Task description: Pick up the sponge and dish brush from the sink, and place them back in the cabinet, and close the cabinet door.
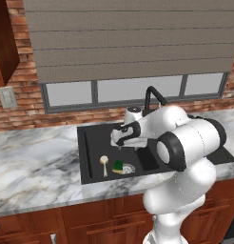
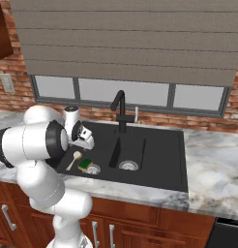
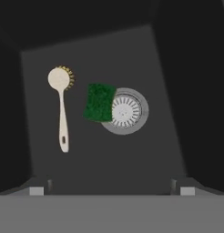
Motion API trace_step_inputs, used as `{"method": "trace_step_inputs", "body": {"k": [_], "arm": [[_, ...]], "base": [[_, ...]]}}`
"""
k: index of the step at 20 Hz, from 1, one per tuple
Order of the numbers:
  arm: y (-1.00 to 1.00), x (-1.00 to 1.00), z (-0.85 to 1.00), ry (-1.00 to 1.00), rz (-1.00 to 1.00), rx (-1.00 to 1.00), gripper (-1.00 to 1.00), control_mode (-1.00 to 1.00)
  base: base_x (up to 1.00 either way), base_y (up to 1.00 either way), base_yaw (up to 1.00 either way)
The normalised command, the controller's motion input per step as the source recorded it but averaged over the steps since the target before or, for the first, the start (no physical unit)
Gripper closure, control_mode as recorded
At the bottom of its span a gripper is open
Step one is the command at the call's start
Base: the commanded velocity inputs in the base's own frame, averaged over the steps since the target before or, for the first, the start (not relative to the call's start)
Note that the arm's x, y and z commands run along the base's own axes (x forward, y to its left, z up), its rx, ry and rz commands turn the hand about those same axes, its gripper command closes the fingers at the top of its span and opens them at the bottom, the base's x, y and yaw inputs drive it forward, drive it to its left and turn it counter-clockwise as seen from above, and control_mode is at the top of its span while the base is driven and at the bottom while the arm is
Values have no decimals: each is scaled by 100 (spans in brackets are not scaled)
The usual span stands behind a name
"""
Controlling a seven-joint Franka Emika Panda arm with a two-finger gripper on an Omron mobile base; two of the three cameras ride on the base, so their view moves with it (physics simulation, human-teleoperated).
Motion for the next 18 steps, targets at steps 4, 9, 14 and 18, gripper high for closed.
{"method": "trace_step_inputs", "body": {"k": [4, 9, 14, 18], "arm": [[0, 17, -43, 0, 0, 0, -100, -100], [4, 18, -43, 0, 0, 0, -100, -100], [4, 18, -37, 0, 0, 0, -100, -100], [5, 21, -33, 0, 0, 0, -100, -100]], "base": [[0, 0, 0], [0, 0, 0], [0, 0, 0], [0, 0, 0]]}}
